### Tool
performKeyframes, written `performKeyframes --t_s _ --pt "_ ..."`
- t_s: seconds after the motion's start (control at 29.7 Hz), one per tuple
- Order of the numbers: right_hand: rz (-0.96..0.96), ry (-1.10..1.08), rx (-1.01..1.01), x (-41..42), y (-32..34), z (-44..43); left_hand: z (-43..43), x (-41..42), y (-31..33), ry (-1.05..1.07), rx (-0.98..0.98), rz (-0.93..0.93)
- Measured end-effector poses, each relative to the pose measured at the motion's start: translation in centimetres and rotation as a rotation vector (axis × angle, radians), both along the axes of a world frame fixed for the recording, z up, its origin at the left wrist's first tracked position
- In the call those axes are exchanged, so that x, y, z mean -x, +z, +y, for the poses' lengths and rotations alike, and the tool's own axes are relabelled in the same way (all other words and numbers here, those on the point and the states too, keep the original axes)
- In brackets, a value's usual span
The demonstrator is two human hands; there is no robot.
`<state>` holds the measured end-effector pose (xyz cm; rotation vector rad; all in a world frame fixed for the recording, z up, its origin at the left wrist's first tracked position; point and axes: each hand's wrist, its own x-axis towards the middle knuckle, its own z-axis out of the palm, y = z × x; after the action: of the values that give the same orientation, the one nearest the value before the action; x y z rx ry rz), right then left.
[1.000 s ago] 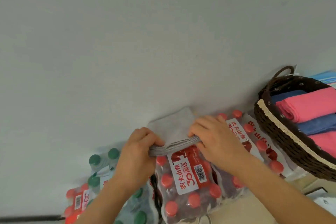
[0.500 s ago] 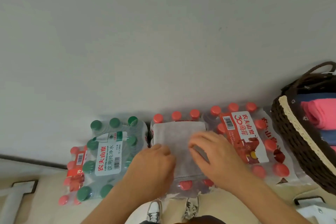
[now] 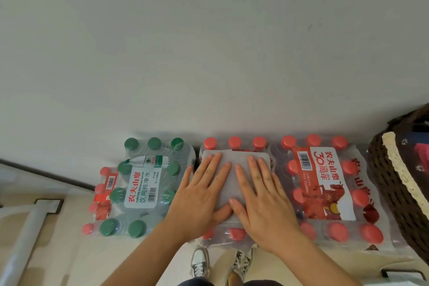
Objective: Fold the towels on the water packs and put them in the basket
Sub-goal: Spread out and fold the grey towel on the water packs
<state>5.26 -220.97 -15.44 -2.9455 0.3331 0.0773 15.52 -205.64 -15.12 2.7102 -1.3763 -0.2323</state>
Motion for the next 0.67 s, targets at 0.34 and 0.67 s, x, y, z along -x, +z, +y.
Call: performKeyframes --t_s 0.34,0.67 --pt "0.160 -0.088 -0.065 -0.2 1.4 0.4 1.1 -0.4 0.8 -0.062 0.097 -0.020" --pt "-0.032 -0.085 0.122 2.8 2.8 3.0 3.4 0.1 2.0 -0.437 0.201 -0.130"
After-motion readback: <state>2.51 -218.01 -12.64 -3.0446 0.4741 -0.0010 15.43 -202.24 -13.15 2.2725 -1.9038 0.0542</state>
